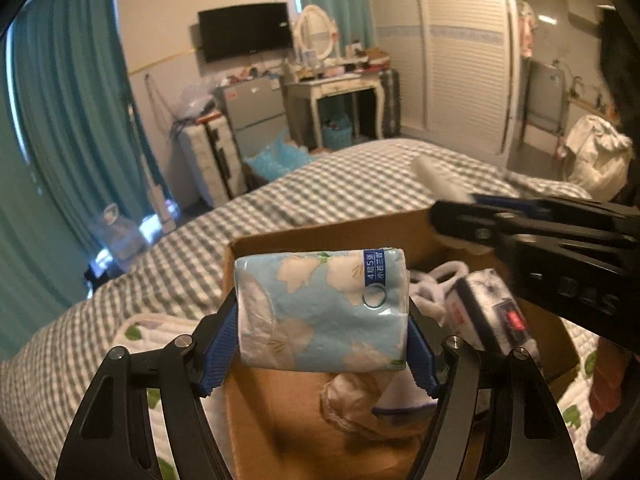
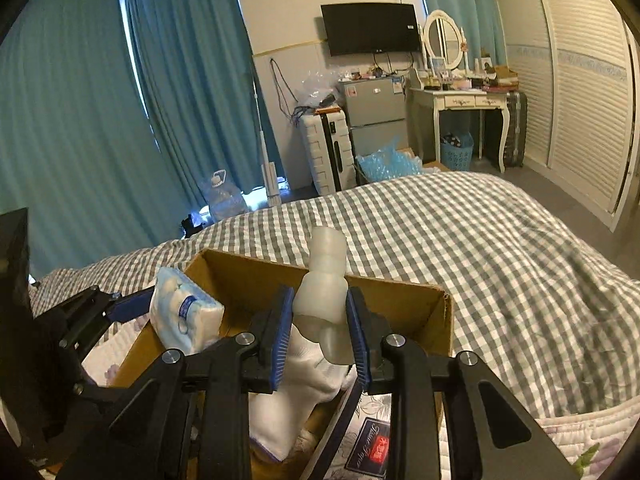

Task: Organize soft objects
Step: 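Carry the tissue pack and bottle into the box and open both tools, then grasp the white glove with the left tool while the right tool grasps the white cotton bundle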

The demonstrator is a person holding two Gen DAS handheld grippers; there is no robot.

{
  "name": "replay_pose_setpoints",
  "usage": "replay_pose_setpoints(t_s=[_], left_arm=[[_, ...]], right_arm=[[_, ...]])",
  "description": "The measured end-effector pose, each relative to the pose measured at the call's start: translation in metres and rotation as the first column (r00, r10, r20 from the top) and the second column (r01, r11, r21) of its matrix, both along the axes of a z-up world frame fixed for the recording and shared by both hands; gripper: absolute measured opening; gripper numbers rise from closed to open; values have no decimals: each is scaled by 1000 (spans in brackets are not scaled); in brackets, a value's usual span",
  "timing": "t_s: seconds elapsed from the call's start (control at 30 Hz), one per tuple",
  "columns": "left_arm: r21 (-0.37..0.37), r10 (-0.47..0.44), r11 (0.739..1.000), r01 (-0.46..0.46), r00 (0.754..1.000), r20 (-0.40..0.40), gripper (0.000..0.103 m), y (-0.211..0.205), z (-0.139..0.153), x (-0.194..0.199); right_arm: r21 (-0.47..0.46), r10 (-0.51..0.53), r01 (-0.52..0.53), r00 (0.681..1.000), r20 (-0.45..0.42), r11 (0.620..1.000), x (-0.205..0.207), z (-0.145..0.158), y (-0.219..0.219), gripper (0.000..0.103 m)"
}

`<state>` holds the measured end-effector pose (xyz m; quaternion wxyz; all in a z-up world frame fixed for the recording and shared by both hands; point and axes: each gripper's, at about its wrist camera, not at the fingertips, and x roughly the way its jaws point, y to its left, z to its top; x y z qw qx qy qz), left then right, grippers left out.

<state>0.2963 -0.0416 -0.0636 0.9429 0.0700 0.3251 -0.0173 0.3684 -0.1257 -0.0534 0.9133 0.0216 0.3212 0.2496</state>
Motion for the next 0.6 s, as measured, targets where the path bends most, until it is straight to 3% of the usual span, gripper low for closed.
replay_pose_setpoints(t_s=[0.1, 0.13, 0.23, 0.37, 0.6], left_arm=[[5, -4, 1000, 4, 1000, 29, 78, -6, 7, -9], [4, -5, 1000, 5, 1000, 24, 84, -7, 9, -10], [5, 13, 1000, -13, 999, 34, 84, -5, 17, -13], [7, 46, 999, -47, 997, 62, 84, -5, 46, -29], [-21, 77, 997, -74, 970, 232, 84, -13, 141, -103]], right_arm=[[-12, -16, 16, 1000, -1, 1000, -2, 2, 2, 31], [-15, -26, 26, 1000, 8, 1000, -3, 5, 0, 35], [8, -43, 43, 999, 26, 999, -9, 20, -7, 49], [10, -66, 65, 995, 74, 998, -28, 57, -24, 49], [2, -92, 94, 976, 196, 996, -101, 148, -61, 57]])
